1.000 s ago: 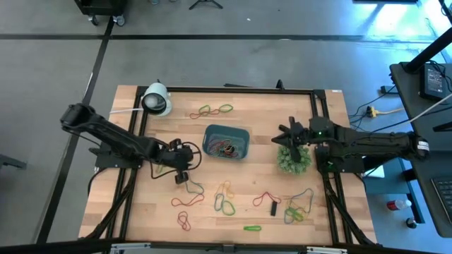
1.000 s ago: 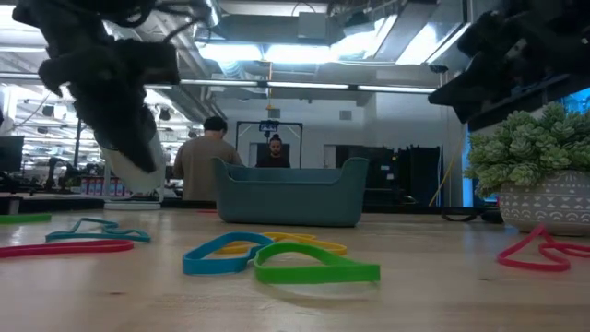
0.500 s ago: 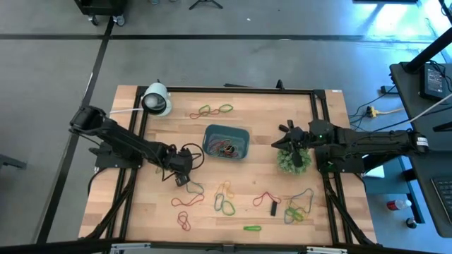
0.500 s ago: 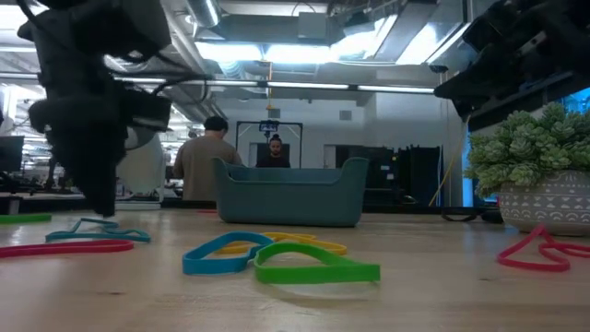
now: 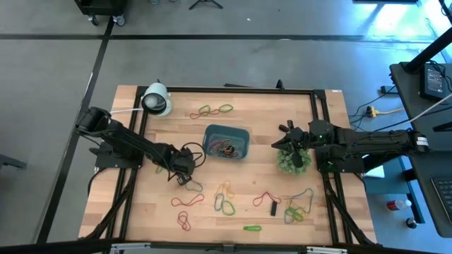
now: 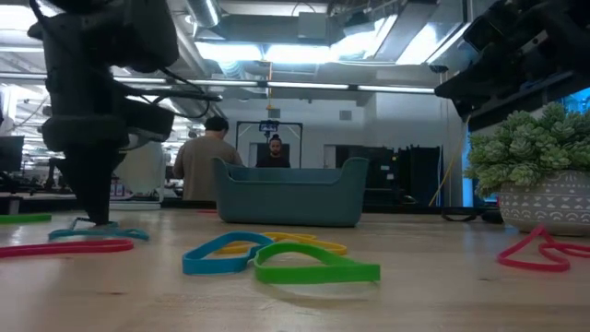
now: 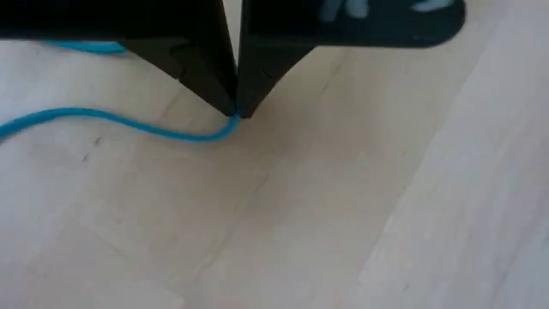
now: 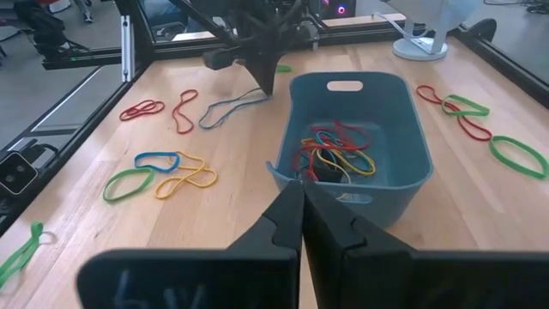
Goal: Pick and place rubber bands into bin
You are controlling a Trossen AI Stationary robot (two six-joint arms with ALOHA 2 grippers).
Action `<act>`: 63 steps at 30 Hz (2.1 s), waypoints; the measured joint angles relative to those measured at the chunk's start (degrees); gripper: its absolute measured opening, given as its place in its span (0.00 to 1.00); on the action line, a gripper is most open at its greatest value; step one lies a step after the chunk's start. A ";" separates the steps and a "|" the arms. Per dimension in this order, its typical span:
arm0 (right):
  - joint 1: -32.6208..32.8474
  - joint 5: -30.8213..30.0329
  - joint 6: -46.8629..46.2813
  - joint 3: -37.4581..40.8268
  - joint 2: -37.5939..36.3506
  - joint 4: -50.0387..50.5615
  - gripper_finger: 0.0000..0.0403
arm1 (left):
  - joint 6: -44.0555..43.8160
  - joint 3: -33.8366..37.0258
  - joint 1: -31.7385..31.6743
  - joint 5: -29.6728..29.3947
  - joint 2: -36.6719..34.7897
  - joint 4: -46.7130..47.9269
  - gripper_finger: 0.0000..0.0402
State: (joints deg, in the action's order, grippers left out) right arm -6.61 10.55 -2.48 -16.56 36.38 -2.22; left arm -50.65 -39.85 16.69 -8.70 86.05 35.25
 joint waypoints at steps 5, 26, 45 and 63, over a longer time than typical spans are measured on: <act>0.00 0.02 0.00 0.00 0.00 0.40 0.03 | 7.57 -5.28 -0.41 -3.09 -0.13 1.95 0.01; -0.02 -0.04 1.44 0.00 0.37 0.35 0.03 | 55.31 -35.13 -9.08 -24.27 -0.34 -3.73 0.01; -0.02 -0.02 2.73 0.00 0.37 0.62 0.03 | 56.39 -35.06 -21.44 -7.01 21.84 -7.32 0.01; -0.02 -0.02 2.75 0.00 0.37 0.94 0.03 | 55.91 -35.09 -21.16 -2.82 21.63 -6.31 0.36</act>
State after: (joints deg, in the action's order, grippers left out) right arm -6.63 10.52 0.27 -16.56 36.75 -1.28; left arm 5.26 -74.94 -4.47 -11.52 107.68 28.93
